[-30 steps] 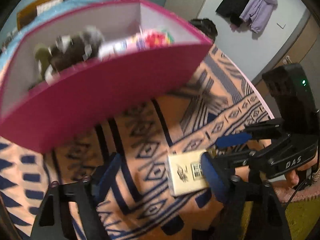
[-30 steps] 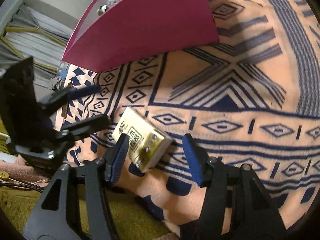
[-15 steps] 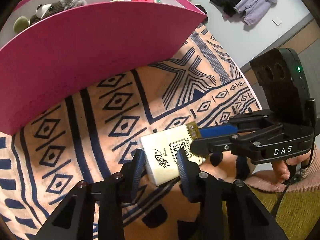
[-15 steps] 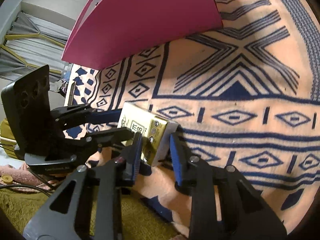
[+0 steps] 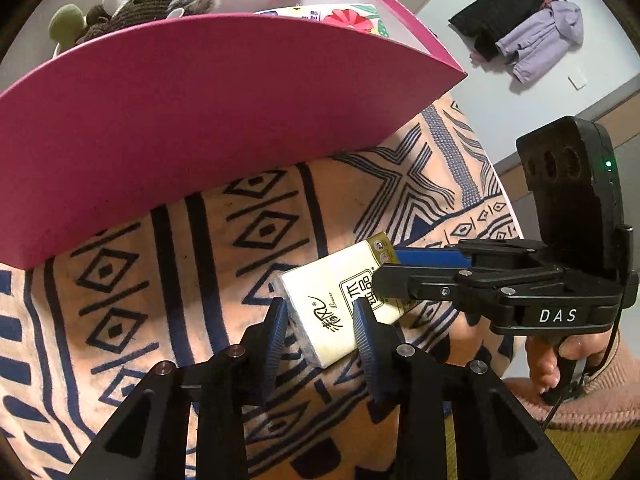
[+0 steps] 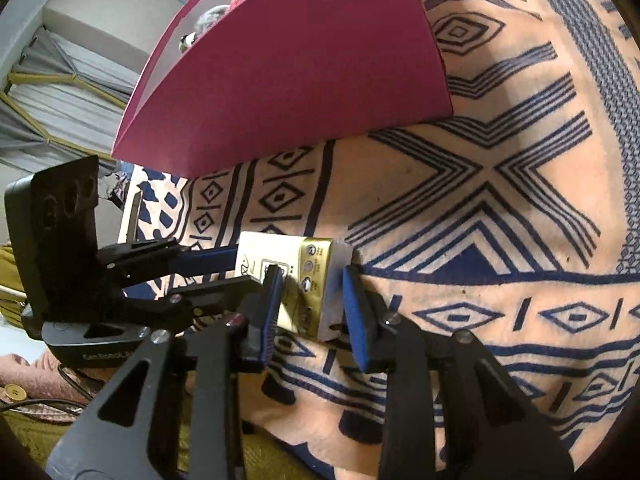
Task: Organize objects
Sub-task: 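Grasp the cream tissue pack with the right gripper and lift it, then carry the cream tissue pack over the magenta box beside the pink pack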
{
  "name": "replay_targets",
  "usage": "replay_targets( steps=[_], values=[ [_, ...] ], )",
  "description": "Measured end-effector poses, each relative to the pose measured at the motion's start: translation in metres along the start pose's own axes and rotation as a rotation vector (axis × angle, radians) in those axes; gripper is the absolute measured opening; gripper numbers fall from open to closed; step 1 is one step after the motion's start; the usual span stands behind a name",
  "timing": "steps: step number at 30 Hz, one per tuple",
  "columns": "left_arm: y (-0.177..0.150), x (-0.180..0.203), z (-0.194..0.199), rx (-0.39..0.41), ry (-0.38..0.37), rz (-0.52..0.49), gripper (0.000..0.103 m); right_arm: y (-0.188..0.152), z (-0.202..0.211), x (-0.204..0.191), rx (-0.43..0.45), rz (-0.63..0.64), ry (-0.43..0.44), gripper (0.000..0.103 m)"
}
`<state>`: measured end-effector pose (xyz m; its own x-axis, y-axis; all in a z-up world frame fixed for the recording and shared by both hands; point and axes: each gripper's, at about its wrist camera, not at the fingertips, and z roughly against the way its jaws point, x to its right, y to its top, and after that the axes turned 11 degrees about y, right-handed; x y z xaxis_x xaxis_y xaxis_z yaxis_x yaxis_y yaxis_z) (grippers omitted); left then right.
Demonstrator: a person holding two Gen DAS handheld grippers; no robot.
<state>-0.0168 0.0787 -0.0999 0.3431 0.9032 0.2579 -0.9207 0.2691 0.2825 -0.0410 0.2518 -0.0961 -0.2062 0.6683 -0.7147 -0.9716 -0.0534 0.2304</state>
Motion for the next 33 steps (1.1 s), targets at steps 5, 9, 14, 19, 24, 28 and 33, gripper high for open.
replay_targets(
  steps=[5, 9, 14, 19, 24, 28, 33],
  values=[
    [0.000, 0.001, 0.000, -0.002, -0.001, 0.008, 0.034, 0.000, -0.002, 0.002, 0.001, -0.008, 0.010, 0.034],
    [0.003, 0.004, 0.006, 0.016, 0.013, 0.001, 0.033, 0.000, -0.002, -0.003, 0.004, 0.006, -0.001, 0.034],
    [0.010, 0.005, 0.023, 0.063, 0.007, 0.007, 0.033, 0.006, 0.006, -0.016, 0.038, 0.034, 0.000, 0.034],
    [0.015, 0.007, 0.035, 0.105, 0.033, 0.001, 0.033, 0.012, 0.018, -0.032, 0.071, 0.086, -0.007, 0.034],
    [0.020, 0.008, 0.048, 0.149, 0.043, 0.003, 0.033, 0.016, 0.027, -0.045, 0.097, 0.118, 0.002, 0.034],
    [0.022, 0.009, 0.058, 0.180, 0.053, 0.002, 0.033, 0.022, 0.028, -0.051, 0.109, 0.137, 0.004, 0.034],
    [0.026, 0.010, 0.067, 0.208, 0.066, -0.002, 0.033, 0.022, 0.036, -0.056, 0.118, 0.153, 0.007, 0.034]
  ],
)
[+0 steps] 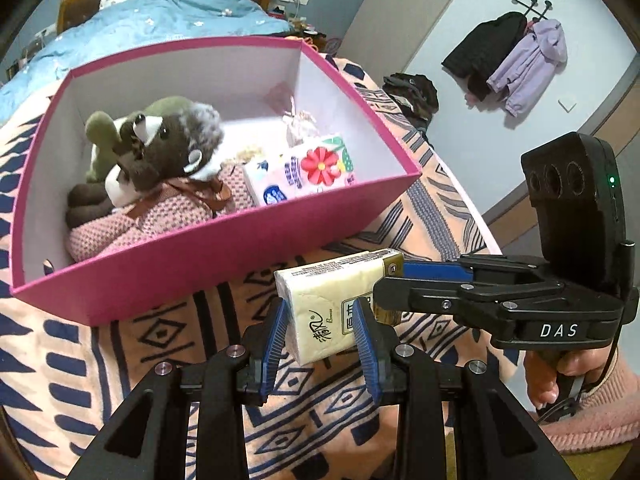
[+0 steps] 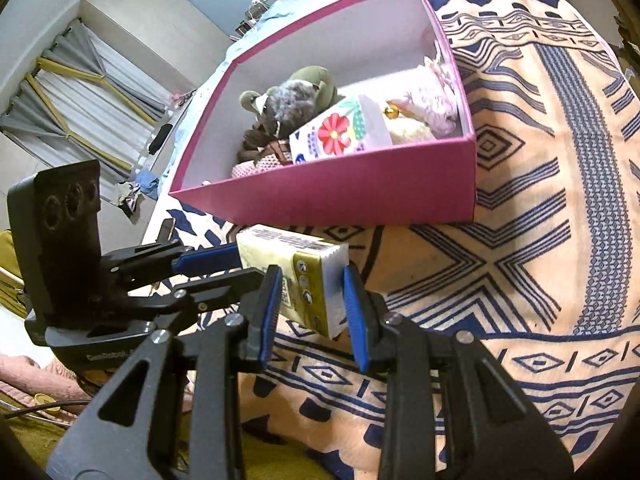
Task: Organize objects
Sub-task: 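Carry the cream tissue pack over the magenta box beside the pink pack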
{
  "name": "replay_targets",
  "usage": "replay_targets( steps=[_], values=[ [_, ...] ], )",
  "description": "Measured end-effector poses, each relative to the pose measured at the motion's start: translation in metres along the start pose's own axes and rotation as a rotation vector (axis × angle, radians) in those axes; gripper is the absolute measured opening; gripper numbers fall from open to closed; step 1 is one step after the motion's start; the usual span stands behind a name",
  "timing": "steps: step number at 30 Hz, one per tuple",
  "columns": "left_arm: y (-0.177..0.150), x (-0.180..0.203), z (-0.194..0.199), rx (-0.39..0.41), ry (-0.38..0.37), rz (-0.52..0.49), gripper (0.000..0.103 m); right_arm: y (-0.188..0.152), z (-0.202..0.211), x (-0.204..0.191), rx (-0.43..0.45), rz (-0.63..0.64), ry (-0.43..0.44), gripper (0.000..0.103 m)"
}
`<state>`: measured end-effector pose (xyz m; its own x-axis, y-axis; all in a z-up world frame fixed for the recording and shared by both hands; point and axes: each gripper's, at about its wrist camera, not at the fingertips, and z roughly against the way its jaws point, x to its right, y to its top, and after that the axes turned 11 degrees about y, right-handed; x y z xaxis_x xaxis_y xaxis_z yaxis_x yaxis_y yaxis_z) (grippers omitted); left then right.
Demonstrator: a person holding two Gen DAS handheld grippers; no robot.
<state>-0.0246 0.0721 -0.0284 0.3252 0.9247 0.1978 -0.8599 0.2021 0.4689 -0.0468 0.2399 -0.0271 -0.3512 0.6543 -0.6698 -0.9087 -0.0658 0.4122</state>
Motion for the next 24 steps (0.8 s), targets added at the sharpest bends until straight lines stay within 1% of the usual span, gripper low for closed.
replay_targets(
  steps=[6, 9, 13, 24],
  values=[
    [0.002, 0.002, 0.007, 0.023, 0.007, -0.006, 0.033, -0.003, 0.013, -0.006, 0.013, 0.014, 0.000, 0.034],
    [0.003, 0.001, 0.011, 0.034, 0.011, -0.008, 0.033, 0.000, 0.011, -0.008, 0.020, 0.020, 0.002, 0.034],
    [0.005, 0.001, 0.016, 0.048, 0.012, -0.004, 0.033, 0.001, 0.020, -0.010, 0.025, 0.028, 0.004, 0.034],
    [0.008, 0.000, 0.029, 0.078, 0.022, 0.001, 0.033, 0.009, 0.019, -0.018, 0.036, 0.046, 0.013, 0.034]
  ],
)
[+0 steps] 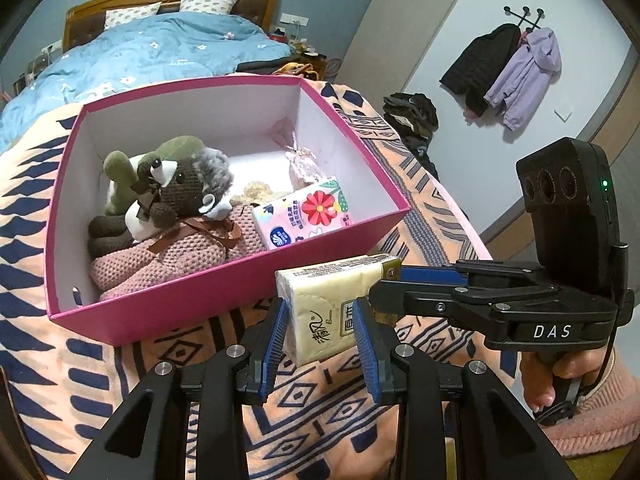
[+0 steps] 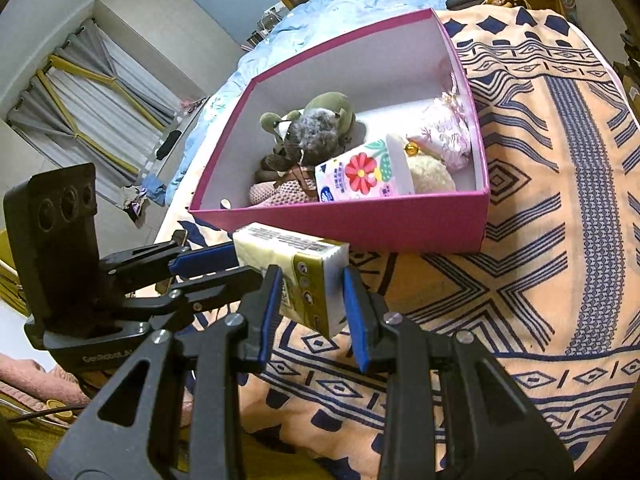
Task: Organize objects
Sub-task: 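Carry the cream tissue pack over the magenta box beside the pink pack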
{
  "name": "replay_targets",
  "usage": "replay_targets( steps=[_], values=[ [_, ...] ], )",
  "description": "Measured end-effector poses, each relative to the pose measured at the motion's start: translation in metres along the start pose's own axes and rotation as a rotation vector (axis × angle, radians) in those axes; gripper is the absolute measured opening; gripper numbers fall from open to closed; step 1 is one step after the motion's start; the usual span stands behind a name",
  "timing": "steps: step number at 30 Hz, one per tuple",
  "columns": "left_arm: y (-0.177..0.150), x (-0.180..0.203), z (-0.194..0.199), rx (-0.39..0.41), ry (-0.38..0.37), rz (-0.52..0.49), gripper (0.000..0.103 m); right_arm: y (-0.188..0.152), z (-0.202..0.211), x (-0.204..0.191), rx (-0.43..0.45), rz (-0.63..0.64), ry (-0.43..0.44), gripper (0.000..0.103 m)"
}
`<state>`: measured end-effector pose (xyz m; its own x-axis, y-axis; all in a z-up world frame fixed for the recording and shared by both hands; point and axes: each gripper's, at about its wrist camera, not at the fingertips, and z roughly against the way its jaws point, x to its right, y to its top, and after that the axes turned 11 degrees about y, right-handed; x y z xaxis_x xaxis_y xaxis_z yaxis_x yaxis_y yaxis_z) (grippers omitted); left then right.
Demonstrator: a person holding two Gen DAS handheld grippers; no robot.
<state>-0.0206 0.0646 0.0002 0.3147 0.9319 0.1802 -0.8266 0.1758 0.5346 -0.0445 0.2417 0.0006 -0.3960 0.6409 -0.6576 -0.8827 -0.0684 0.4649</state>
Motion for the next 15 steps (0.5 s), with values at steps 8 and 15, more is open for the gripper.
replay_targets(
  steps=[8, 15],
  values=[
    [0.003, -0.002, 0.005, 0.018, 0.010, 0.005, 0.033, 0.006, -0.001, -0.006, 0.008, 0.019, 0.005, 0.034],
    [0.006, -0.005, 0.011, 0.034, 0.019, 0.014, 0.033, 0.011, -0.002, -0.010, 0.012, 0.035, 0.011, 0.034]
  ],
)
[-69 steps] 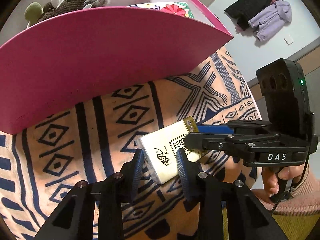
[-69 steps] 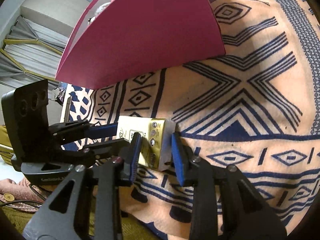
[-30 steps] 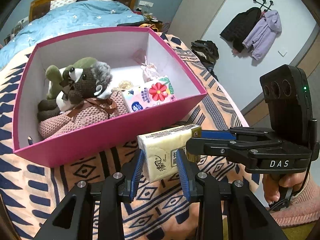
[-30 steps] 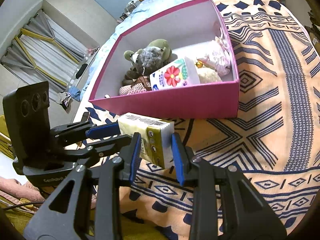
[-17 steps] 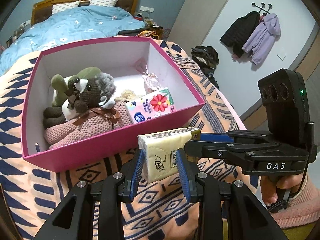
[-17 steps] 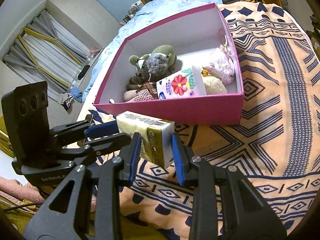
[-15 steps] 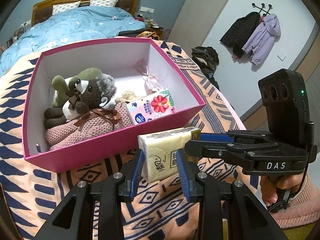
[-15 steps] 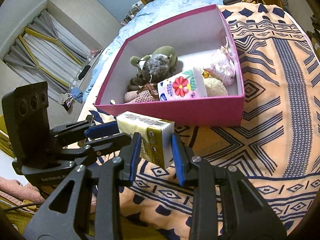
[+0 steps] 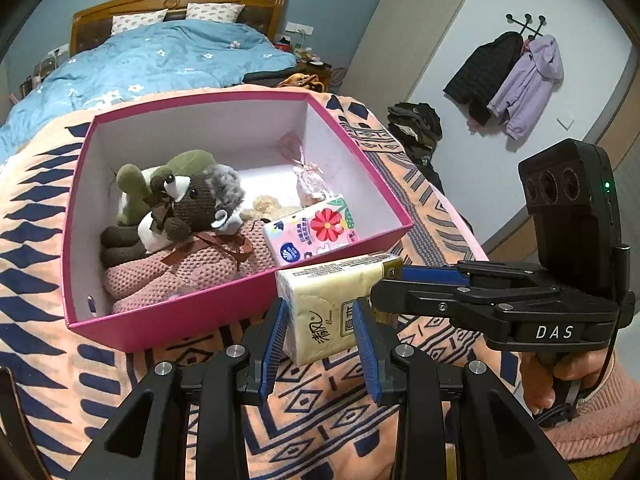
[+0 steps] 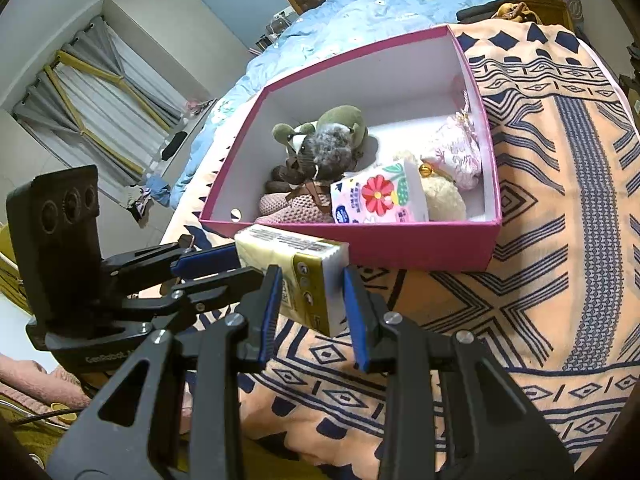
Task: Organize objects
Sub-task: 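Carry the cream tissue pack over the magenta box beside the pink pack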
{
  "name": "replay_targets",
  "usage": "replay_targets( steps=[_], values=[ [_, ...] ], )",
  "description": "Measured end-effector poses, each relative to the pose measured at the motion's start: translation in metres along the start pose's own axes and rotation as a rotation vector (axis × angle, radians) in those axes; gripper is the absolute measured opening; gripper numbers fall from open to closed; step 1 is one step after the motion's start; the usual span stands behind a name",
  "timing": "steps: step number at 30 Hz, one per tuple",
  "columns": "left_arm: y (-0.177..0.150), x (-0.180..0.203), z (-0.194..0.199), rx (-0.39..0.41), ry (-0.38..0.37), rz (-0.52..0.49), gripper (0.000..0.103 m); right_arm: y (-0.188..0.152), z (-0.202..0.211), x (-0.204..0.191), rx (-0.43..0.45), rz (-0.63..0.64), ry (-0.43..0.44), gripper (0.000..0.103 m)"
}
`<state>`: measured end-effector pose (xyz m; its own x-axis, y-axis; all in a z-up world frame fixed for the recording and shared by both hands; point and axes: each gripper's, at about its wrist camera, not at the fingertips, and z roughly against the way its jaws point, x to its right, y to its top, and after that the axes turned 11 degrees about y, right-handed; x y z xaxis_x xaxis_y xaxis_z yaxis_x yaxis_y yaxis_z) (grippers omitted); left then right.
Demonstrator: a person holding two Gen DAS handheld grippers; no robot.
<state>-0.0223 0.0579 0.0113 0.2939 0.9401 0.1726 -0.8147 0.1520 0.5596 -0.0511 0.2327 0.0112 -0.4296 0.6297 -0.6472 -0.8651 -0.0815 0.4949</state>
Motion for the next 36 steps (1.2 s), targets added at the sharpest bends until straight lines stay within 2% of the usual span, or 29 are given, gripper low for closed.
replay_targets(
  steps=[36],
  values=[
    [0.014, -0.014, 0.006, 0.044, 0.025, 0.031, 0.033, 0.022, -0.007, -0.014, 0.024, 0.059, 0.010, 0.034]
  ],
)
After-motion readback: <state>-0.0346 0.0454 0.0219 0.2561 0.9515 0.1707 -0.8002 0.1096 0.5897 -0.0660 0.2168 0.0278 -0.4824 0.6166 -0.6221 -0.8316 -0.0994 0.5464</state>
